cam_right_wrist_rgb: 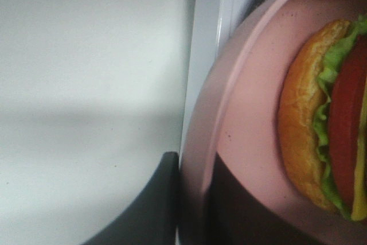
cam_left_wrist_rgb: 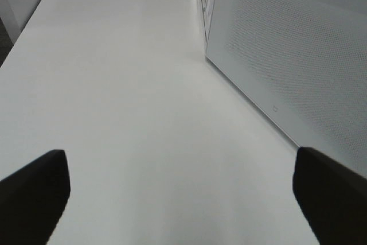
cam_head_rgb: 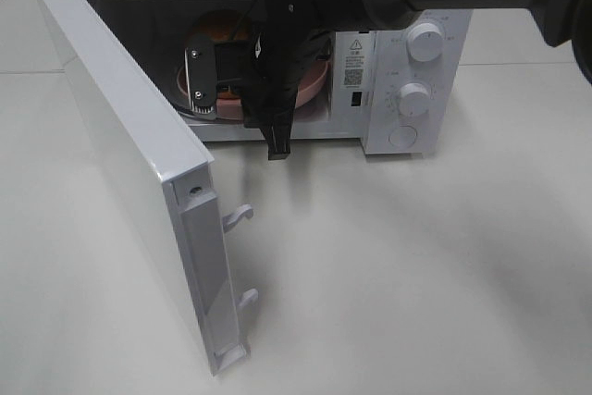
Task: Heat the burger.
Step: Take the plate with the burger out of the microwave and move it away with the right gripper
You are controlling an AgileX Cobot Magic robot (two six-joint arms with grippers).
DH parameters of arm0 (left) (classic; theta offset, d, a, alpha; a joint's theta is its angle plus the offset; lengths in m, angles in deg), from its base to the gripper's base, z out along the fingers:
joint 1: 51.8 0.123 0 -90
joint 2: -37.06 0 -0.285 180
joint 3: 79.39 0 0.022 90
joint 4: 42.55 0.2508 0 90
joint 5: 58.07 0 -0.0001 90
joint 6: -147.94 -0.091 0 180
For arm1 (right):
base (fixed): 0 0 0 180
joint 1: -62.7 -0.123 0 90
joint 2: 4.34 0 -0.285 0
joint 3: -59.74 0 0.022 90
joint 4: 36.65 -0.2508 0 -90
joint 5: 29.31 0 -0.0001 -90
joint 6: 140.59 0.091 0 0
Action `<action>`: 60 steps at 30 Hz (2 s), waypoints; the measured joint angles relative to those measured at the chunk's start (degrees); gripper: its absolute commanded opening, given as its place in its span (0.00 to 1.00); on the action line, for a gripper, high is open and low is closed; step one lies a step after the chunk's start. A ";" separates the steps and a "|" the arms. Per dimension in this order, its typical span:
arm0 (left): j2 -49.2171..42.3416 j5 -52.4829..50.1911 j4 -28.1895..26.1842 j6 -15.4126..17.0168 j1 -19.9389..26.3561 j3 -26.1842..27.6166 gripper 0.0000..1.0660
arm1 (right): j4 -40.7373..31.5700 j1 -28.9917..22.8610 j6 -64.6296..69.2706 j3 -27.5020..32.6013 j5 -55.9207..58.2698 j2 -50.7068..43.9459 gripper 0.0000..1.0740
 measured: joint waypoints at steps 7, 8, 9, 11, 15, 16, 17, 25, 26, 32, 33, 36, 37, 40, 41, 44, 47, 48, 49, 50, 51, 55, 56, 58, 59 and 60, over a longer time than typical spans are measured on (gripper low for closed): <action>0.00 0.00 0.00 0.00 0.00 0.00 0.92 | 0.17 -0.11 -0.34 2.06 0.63 -2.06 0.00; 0.00 0.00 0.00 0.00 0.00 0.00 0.92 | 0.23 -0.11 -0.46 4.24 -0.52 -3.32 0.00; 0.00 0.00 0.00 0.00 0.00 0.00 0.92 | 0.23 -0.11 -0.46 4.24 -0.52 -3.32 0.00; 0.00 0.00 0.00 0.00 0.00 0.00 0.92 | 0.97 -0.40 -0.57 7.85 -2.58 -5.16 0.00; 0.00 0.00 0.00 0.00 0.00 0.00 0.92 | 1.66 -0.52 -1.03 12.03 -4.53 -7.28 0.00; 0.00 0.00 0.00 0.00 0.00 0.00 0.92 | 1.78 -0.57 -1.20 12.89 -5.10 -7.85 0.00; 0.00 0.00 0.00 0.00 0.00 0.00 0.92 | 1.78 -0.57 -1.20 12.89 -5.10 -7.85 0.00; 0.00 0.00 0.00 0.00 0.00 0.00 0.92 | 1.89 -0.57 -1.66 19.54 -11.34 -12.15 0.00; 0.00 0.00 0.00 0.00 0.00 0.00 0.92 | 2.01 -0.57 -1.66 20.40 -12.26 -12.78 0.00; 0.00 0.00 0.00 0.00 0.00 0.00 0.92 | 2.69 -0.69 -1.78 24.41 -15.87 -15.13 0.00; 0.00 0.00 0.00 0.00 0.00 0.00 0.92 | 3.32 -0.69 -2.01 26.36 -17.53 -15.99 0.00; 0.00 0.00 0.00 0.00 0.00 0.00 0.92 | 3.84 -0.86 -2.06 30.71 -21.14 -17.99 0.00; 0.00 0.00 0.00 0.00 0.00 0.00 0.92 | 3.84 -0.86 -2.06 30.71 -21.14 -17.99 0.00; 0.00 0.00 0.00 0.00 0.00 0.00 0.92 | 4.01 -1.15 -2.06 34.03 -23.43 -19.54 0.00; 0.00 0.00 0.00 0.00 0.00 0.00 0.92 | 4.13 -1.15 -2.06 35.07 -24.12 -20.11 0.00; 0.00 0.00 0.00 0.00 0.00 0.00 0.92 | 4.53 -1.15 -2.18 38.79 -26.07 -22.46 0.00; 0.00 0.00 0.00 0.00 0.00 0.00 0.92 | 4.87 -1.15 -2.29 41.77 -27.16 -24.29 0.00; 0.00 0.00 0.00 0.00 0.00 0.00 0.92 | 4.87 -1.15 -2.29 41.77 -27.16 -24.29 0.00; 0.00 0.00 0.00 0.00 0.00 0.00 0.92 | 4.93 -1.15 -2.29 42.57 -27.62 -24.92 0.00; 0.00 0.00 0.00 0.00 0.00 0.00 0.92 | 4.98 -1.15 -2.35 44.52 -28.42 -26.30 0.00; 0.00 0.00 0.00 0.00 0.00 0.00 0.92 | 4.98 -1.15 -2.35 44.52 -28.42 -26.30 0.00; 0.00 0.00 0.00 0.00 0.00 0.00 0.92 | 5.10 -1.15 -2.35 48.64 -28.99 -29.45 0.00; 0.00 0.00 0.00 0.00 0.00 0.00 0.92 | 5.10 -1.15 -2.35 48.64 -28.99 -29.45 0.00; 0.00 0.00 0.00 0.00 0.00 0.00 0.92 | 5.10 -1.15 -2.29 50.71 -28.99 -31.23 0.00; 0.00 0.00 0.00 0.00 0.00 0.00 0.92 | 5.10 -1.15 -2.29 50.71 -28.99 -31.23 0.00; 0.00 0.00 0.00 0.00 0.00 0.00 0.92 | 5.10 -1.15 -2.29 52.14 -28.93 -32.54 0.00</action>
